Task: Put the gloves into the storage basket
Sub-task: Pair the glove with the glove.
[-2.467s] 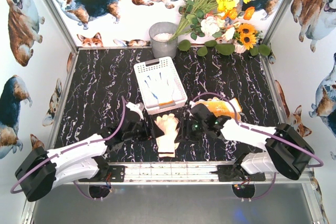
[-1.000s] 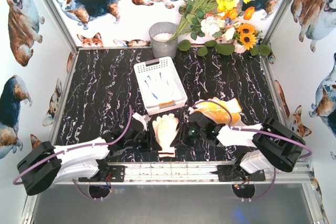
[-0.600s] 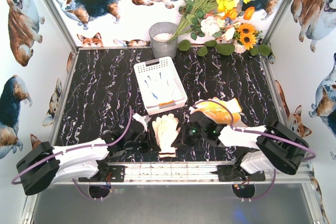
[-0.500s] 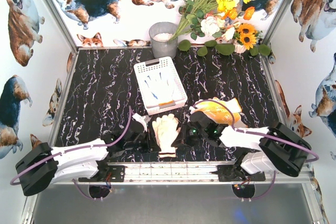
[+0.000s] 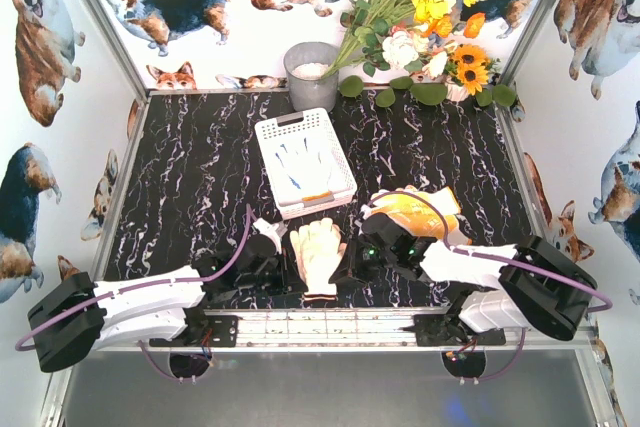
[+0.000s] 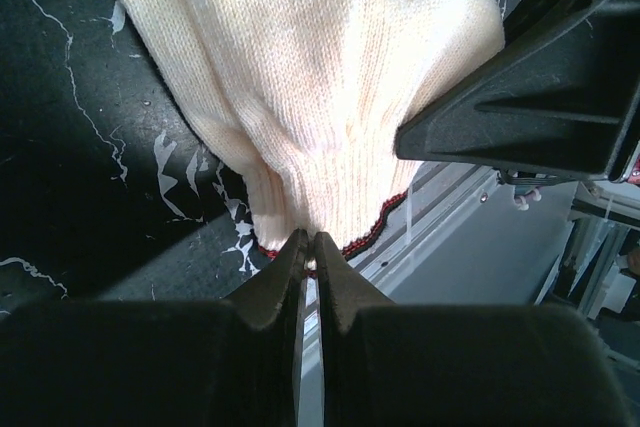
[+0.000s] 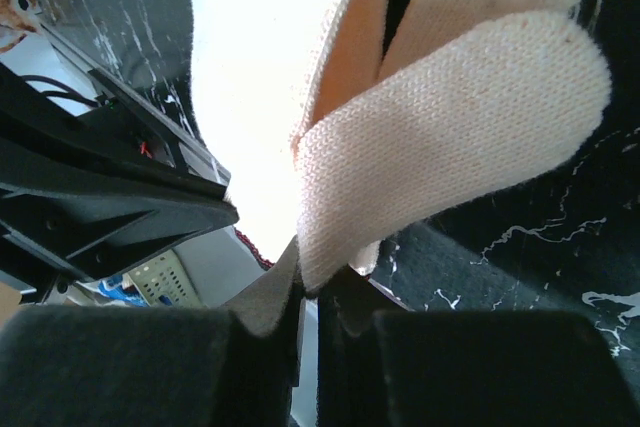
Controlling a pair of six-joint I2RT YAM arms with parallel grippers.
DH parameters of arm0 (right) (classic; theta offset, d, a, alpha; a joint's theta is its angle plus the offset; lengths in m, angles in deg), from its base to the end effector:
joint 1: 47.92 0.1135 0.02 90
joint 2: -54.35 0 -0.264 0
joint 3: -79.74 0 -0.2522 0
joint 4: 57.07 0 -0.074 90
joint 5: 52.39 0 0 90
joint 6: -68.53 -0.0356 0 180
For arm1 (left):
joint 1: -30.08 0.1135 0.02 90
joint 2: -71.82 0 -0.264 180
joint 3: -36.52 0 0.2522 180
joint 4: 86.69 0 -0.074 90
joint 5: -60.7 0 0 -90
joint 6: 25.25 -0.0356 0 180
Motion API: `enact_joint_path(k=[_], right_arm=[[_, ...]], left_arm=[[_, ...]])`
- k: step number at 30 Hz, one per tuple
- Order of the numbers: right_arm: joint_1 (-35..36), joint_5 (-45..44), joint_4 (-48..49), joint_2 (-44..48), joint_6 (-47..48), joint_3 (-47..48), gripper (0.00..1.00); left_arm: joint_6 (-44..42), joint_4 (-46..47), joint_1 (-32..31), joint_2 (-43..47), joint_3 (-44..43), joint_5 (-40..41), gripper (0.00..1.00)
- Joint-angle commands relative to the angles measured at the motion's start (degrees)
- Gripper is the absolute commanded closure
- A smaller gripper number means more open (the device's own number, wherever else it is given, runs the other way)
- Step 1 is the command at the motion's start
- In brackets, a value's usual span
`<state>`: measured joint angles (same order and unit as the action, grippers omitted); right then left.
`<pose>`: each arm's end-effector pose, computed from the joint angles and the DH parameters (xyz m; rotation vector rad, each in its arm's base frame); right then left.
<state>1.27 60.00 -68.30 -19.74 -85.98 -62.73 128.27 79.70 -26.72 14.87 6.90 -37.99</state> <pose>0.1348 0.1769 0.1380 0.1613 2.8050 1.2085 0.0955 -0.1557 0.1474 -0.0627 2.6125 -1.1326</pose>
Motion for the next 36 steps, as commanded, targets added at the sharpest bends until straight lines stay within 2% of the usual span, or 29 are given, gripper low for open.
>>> enact_joint_path(k=[1,16,20,23,25,27,29,32,36], right_arm=[[0.46,0.05,1.71,-1.66,1.14,1.22,1.0],[1.26,-0.99,2.22,-4.53,1.79,2.18,0.98],[1.26,-1.28,1.08,-3.43,2.8,1.98,0.81],[1.26,-4.11,-4.23,-0.52,5.06,2.41,0.69],[1.18,-6.61,-8.12,2.66,6.04,2.57,0.62],[1.02,-9.4,-12.04,6.14,6.66,3.04,0.56],[0.71,-12.6,-14.93,9.34,7.1,3.3,0.53],[-0.92,-14.79,-16.64,14.31,7.86,2.85,0.5],[-4.96,-13.1,-15.73,16.0,7.75,1.59,0.5]], left_arm=[[0.7,-1.55,-1.3,-0.56,-1.27,0.98,1.0],[1.25,-1.97,-2.71,-3.03,-0.36,2.71,1.0],[1.18,-3.24,-3.04,-3.22,-0.62,3.9,1.0],[0.88,-4.57,-3.04,-3.02,-1.16,4.33,0.99],[0.31,-6.36,-3.14,-2.44,-2.11,4.74,0.92],[-0.66,-9.63,-3.06,-1.51,-3.73,6.12,0.73],[-1.94,-13.24,-3.11,-0.3,-5.96,8.15,0.59],[-3.58,-17.26,-3.13,1.02,-9.14,11.1,0.53],[-4.54,-15.95,-3.12,0.83,-11.38,12.4,0.52]])
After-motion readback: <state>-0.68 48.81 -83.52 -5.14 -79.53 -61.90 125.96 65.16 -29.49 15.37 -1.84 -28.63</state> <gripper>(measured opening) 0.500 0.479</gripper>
